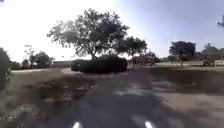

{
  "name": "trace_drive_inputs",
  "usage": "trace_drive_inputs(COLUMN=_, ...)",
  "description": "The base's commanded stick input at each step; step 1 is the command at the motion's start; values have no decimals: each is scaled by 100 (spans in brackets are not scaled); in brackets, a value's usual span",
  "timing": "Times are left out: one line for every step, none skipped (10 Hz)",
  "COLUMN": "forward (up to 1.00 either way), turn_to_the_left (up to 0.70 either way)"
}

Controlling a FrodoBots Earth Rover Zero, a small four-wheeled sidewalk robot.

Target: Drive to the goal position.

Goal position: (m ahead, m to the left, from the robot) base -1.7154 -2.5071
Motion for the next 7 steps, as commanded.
trace_drive_inputs(forward=0, turn_to_the_left=100)
trace_drive_inputs(forward=0, turn_to_the_left=100)
trace_drive_inputs(forward=0, turn_to_the_left=100)
trace_drive_inputs(forward=0, turn_to_the_left=100)
trace_drive_inputs(forward=0, turn_to_the_left=100)
trace_drive_inputs(forward=0, turn_to_the_left=100)
trace_drive_inputs(forward=0, turn_to_the_left=100)
